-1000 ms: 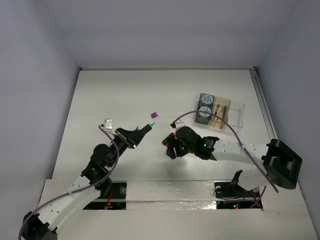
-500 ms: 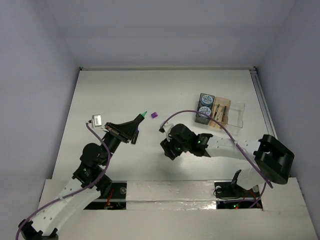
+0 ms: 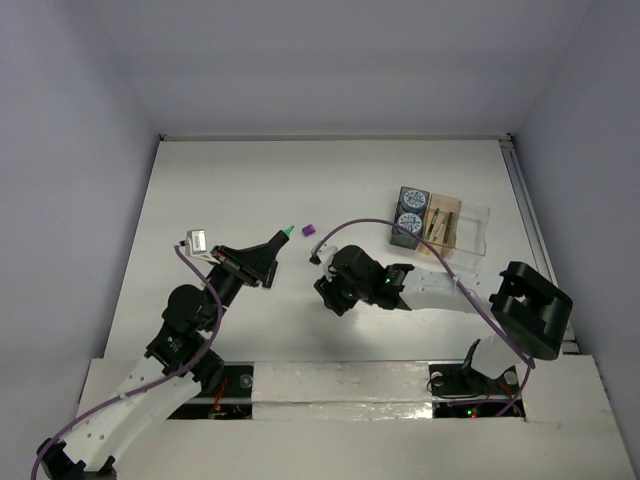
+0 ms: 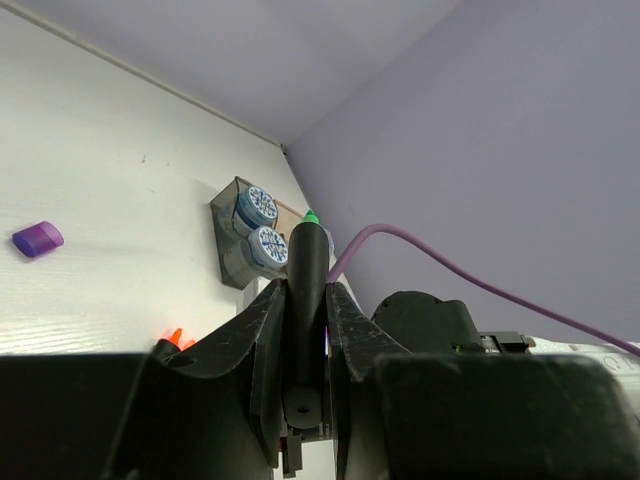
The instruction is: Sort the stationery into containers
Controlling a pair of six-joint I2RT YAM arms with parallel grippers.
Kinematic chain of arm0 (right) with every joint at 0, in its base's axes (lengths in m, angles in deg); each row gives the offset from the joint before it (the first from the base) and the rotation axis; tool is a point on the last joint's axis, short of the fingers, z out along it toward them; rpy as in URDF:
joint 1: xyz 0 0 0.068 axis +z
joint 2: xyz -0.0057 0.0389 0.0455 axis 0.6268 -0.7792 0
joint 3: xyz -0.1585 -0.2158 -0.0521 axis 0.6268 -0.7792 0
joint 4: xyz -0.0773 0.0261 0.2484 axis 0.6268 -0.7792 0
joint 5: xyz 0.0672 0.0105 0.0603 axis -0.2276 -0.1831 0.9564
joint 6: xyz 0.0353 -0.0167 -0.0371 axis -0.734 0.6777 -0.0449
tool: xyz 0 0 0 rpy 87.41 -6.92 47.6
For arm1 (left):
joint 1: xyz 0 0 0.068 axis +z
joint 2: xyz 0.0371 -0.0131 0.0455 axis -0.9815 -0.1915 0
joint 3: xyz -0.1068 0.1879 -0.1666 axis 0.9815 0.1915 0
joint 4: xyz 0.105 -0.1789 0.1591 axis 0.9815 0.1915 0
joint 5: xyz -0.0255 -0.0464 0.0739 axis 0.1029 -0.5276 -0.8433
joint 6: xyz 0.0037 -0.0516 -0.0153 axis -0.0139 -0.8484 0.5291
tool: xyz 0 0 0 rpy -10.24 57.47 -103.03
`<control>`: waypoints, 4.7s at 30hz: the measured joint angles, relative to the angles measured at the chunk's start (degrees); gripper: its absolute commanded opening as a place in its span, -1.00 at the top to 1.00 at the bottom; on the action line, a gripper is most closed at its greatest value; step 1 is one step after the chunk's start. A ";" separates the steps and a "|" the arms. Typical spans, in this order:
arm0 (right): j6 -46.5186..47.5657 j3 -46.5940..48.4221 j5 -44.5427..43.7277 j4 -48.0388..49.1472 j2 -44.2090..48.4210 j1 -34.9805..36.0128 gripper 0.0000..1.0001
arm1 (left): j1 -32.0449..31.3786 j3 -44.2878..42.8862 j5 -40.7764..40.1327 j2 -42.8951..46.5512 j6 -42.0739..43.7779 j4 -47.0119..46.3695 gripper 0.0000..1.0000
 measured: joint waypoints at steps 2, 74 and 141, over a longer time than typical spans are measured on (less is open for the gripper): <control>0.02 0.00 -0.22 0.33 -0.09 0.00 -0.04 | 0.00 0.00 0.00 -0.04 0.00 0.00 1.00; -1.05 0.61 -0.22 3.76 -2.56 -2.25 0.82 | 0.00 0.72 0.63 -1.55 -0.02 -0.87 1.00; -72.76 -17.46 42.82 71.34 6.91 -29.59 0.75 | 1.49 9.35 20.06 -22.27 -15.06 -36.30 1.00</control>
